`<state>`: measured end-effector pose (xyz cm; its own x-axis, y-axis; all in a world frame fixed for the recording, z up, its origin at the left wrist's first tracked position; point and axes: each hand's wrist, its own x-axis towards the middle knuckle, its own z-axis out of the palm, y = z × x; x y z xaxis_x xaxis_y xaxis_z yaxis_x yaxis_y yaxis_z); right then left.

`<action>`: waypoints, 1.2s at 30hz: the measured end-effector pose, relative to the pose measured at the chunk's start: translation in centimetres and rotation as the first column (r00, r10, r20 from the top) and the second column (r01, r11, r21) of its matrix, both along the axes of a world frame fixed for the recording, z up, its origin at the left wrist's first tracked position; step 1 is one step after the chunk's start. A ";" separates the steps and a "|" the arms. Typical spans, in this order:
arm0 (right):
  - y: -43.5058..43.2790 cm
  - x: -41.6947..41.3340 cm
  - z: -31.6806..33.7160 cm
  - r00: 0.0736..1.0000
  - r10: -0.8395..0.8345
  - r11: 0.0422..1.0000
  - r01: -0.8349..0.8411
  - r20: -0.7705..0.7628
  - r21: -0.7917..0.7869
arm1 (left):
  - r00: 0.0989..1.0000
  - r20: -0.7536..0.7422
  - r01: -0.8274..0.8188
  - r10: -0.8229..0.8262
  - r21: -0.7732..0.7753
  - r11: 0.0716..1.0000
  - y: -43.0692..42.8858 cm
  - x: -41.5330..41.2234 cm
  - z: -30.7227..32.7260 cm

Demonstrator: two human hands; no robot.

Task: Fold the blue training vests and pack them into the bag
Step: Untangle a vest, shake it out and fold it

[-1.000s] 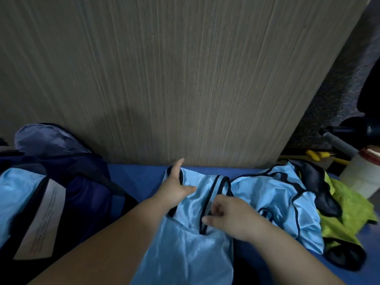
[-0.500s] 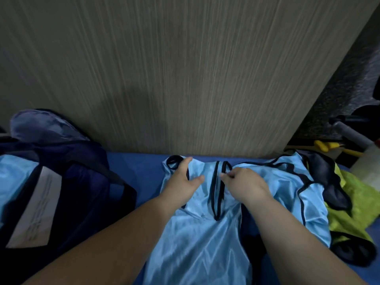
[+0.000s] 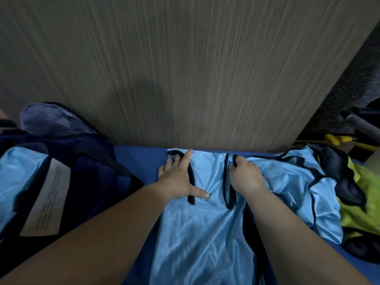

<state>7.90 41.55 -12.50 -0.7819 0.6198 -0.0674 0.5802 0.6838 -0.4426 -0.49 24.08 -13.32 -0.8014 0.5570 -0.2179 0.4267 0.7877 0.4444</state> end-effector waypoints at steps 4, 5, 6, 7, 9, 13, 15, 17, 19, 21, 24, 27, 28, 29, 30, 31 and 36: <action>0.1 0.1 -0.3 1.000 0.005 0.999 -0.004 -0.016 0.036 | 0.999 -0.025 -0.026 0.025 -0.009 1.000 0.1 0.2 -0.2; 0.2 0.1 -0.3 0.999 -0.004 1.000 0.005 -0.035 0.023 | 0.999 -0.035 -0.038 0.037 -0.023 0.999 0.1 0.2 -0.2; 0.4 0.1 -0.4 0.998 -0.015 1.000 0.015 -0.056 0.005 | 0.997 -0.041 -0.062 0.060 -0.042 0.997 0.2 0.3 -0.3; 0.5 0.1 -0.5 0.997 -0.024 1.000 0.023 -0.078 -0.016 | 0.995 -0.048 -0.093 0.090 -0.066 0.993 0.2 0.4 -0.4; 0.7 0.0 -0.5 0.993 -0.034 0.998 0.029 -0.111 -0.052 | 0.984 -0.105 -0.152 0.140 -0.109 0.982 0.2 0.7 -0.5; 1.1 -0.2 -0.6 0.982 -0.082 0.991 0.063 -0.171 -0.117 | 0.938 -0.341 -0.049 0.062 0.045 0.998 0.1 2.0 -0.4; 1.3 -0.3 -0.6 0.973 -0.101 0.985 0.069 -0.208 -0.157 | 0.940 -0.332 0.118 -0.075 0.111 0.987 0.3 3.2 -0.4; 1.4 -0.5 -0.4 0.963 -0.110 0.977 0.060 -0.244 -0.204 | 0.931 -0.268 0.276 -0.248 0.070 0.959 0.5 4.7 -0.8; 1.3 -0.6 -0.1 0.962 -0.102 0.976 0.047 -0.253 -0.215 | 0.903 -0.237 0.362 -0.359 -0.030 0.932 0.6 5.8 -1.5; 1.2 -0.5 0.0 0.977 -0.060 0.984 0.023 -0.206 -0.177 | 0.892 -0.248 0.365 -0.378 -0.099 0.926 0.6 6.3 -2.1; 0.7 -0.2 0.0 0.994 0.035 0.991 -0.048 -0.103 -0.129 | 0.895 -0.266 0.342 -0.358 -0.107 0.934 0.6 6.3 -2.4; 1.1 -0.3 -0.3 0.992 0.039 0.992 -0.052 -0.118 -0.115 | 0.905 -0.328 0.278 -0.270 -0.023 0.960 0.4 6.3 -3.0; 1.3 -0.3 -0.4 0.988 0.048 0.993 -0.063 -0.146 -0.098 | 0.911 -0.335 0.256 -0.240 0.004 0.967 0.3 6.3 -3.0; 1.3 -0.2 -0.3 0.984 0.066 0.995 -0.078 -0.166 -0.065 | 0.916 -0.340 0.235 -0.215 0.018 0.972 0.2 6.4 -3.0; 1.4 -0.1 -0.3 0.981 0.081 0.995 -0.089 -0.178 -0.033 | 0.918 -0.348 0.214 -0.191 0.029 0.976 0.2 6.5 -2.9; 1.5 0.0 -0.2 0.978 0.092 0.995 -0.097 -0.188 -0.018 | 0.917 -0.361 0.192 -0.167 0.036 0.981 0.1 6.5 -2.9; 1.6 1.0 0.6 0.918 0.041 0.972 -0.128 -0.395 -0.198 | 0.923 -0.384 0.032 0.012 0.107 0.994 -0.3 6.7 -2.7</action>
